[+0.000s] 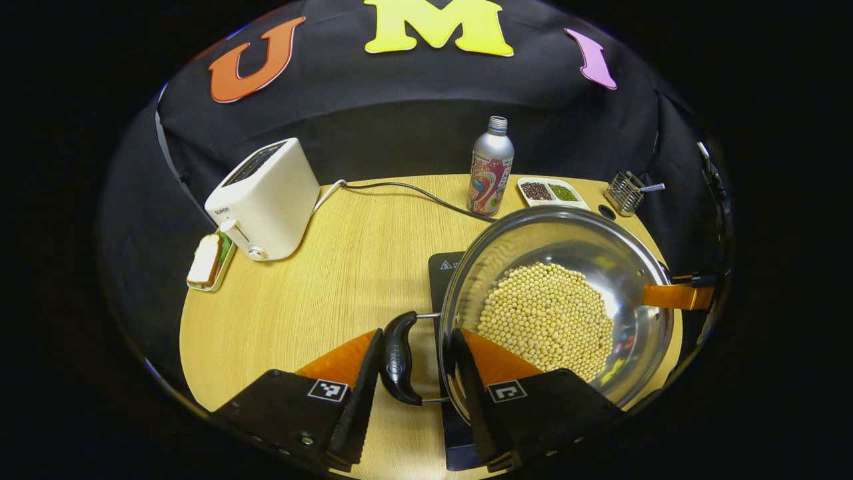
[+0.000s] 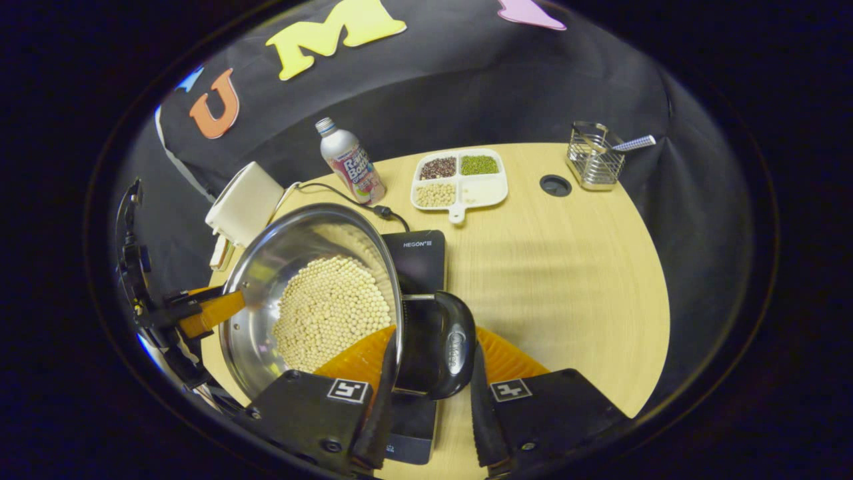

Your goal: First push the handle of the pot to place it horizontally, then grasp the pot with both hands and set it on the induction cooktop.

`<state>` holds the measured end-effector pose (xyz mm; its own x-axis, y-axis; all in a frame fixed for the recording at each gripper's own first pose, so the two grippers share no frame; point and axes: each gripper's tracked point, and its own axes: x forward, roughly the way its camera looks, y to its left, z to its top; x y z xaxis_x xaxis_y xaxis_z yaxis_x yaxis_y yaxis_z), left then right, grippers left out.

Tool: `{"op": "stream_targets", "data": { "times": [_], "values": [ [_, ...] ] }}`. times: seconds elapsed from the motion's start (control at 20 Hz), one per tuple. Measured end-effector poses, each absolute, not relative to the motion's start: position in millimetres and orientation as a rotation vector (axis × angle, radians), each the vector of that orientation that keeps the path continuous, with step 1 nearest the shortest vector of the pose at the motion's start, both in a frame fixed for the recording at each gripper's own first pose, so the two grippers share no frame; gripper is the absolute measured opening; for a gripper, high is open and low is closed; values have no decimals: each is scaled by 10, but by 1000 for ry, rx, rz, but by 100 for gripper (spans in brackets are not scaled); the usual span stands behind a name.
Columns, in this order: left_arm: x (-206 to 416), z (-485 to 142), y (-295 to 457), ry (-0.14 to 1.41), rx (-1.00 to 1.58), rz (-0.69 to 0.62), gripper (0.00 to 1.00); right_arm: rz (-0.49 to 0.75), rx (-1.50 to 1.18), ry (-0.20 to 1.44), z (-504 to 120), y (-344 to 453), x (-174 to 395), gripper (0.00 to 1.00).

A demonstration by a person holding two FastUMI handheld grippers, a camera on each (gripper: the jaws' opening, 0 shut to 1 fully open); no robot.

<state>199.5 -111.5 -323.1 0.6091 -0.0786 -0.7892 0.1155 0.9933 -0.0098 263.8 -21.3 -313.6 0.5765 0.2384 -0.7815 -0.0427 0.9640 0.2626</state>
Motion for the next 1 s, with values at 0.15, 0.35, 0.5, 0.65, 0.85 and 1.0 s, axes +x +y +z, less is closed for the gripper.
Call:
{"op": "stream_targets", "data": {
  "times": [0.15, 0.35, 0.5, 0.65, 0.85, 1.0],
  "values": [
    [1985, -3237, -1116, 911, 40, -112, 61, 179, 210, 950, -3146, -240, 2646, 51],
    [1977, -3248, -1107, 899, 41, -97, 61, 202, 215, 945, -3161, -235, 2676, 51],
    [1967, -3245, -1114, 890, 54, -92, 61, 202, 220, 937, -3145, -239, 2684, 51],
    [1983, -3236, -1112, 887, 56, -92, 61, 195, 231, 932, -3136, -247, 2668, 51],
    [1990, -3236, -1118, 889, 58, -100, 61, 186, 240, 933, -3133, -252, 2665, 52],
    [2041, -3168, -1073, 844, 80, -90, 74, 178, 239, 928, -3121, -258, 2645, 56]
  ]
}}
